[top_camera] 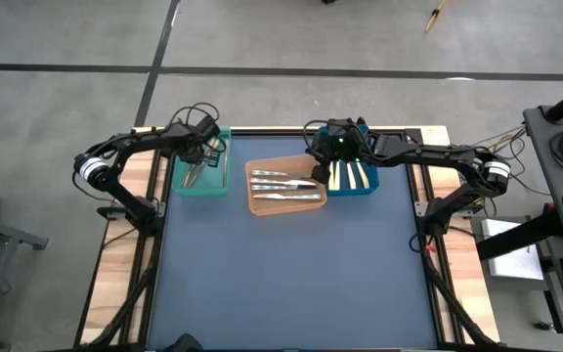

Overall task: Sort silverware by color (type)
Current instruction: Adjust the gold knives in the green bin

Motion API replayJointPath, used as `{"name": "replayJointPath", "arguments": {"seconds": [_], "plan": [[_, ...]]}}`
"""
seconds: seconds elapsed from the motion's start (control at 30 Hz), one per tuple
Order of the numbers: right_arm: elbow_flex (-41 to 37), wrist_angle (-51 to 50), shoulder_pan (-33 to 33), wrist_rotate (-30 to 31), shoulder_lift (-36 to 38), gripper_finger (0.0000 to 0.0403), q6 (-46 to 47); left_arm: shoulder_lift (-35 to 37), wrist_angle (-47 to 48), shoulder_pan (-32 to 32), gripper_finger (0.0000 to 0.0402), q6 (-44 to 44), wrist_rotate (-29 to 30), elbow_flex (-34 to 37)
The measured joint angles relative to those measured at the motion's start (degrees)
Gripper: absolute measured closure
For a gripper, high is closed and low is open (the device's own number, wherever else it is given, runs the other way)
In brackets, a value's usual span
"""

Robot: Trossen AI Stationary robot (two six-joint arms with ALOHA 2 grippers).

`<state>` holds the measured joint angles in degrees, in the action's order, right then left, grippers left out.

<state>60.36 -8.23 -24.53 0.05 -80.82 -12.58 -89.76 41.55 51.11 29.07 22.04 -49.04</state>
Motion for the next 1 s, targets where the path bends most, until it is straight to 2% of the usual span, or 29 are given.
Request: {"name": "replayJointPath", "arguments": {"seconds": [0.43,0.8,1.0], "plan": [[0.0,0.0,0.0,0.0,0.0,0.0394,0.0,0.0,0.0,0.0,0.0399,0.1,0.1,0.0],[0.0,0.0,0.0,0.0,0.0,0.0394,0.1,0.0,0.0,0.0,0.0319,-0.2,0.1,0.0],[0.0,0.0,0.0,0.0,0.0,0.0394,0.1,0.8,1.7,-0.6,0.0295,-0.6,0.0,-0.8]]}}
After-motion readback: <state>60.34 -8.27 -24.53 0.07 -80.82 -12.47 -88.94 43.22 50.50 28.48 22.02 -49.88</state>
